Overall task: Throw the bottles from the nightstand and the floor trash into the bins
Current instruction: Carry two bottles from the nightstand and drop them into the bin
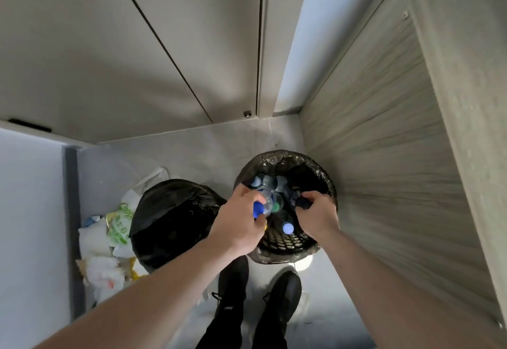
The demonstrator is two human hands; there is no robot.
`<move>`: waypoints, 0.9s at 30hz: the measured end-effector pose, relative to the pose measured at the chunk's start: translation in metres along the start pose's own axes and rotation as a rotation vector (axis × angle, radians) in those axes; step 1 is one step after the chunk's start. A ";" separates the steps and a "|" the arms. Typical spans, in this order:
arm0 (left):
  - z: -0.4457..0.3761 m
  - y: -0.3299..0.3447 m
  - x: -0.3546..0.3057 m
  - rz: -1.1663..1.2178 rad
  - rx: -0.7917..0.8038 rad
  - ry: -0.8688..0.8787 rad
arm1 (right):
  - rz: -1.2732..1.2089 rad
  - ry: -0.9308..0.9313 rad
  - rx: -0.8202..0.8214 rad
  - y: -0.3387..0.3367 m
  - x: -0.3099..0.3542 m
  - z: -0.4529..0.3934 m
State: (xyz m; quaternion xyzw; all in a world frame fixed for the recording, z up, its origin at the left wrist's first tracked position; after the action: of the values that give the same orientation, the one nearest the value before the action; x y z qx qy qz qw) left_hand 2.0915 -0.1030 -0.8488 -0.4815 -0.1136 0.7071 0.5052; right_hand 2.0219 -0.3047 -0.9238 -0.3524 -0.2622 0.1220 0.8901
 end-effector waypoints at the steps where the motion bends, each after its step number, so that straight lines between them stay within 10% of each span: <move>1: -0.005 0.004 -0.002 -0.020 0.013 0.009 | -0.006 0.008 0.009 0.001 -0.003 0.000; 27: -0.044 0.075 -0.010 -0.090 0.140 0.110 | 0.096 0.053 0.054 -0.025 -0.048 0.051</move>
State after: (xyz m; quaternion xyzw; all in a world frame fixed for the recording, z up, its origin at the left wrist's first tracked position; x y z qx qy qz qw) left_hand 2.0812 -0.1602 -0.9145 -0.4776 -0.0576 0.6624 0.5743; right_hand 1.9542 -0.3135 -0.8930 -0.3435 -0.2181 0.1622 0.8990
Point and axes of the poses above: each hand's wrist, its own z-axis away from the middle knuckle, its own y-axis out of the palm, x = y × z, the point moved 8 cm from there along -z, towards the middle knuckle, and after that the axes turned 6 degrees about -x, right-handed, at the moved point
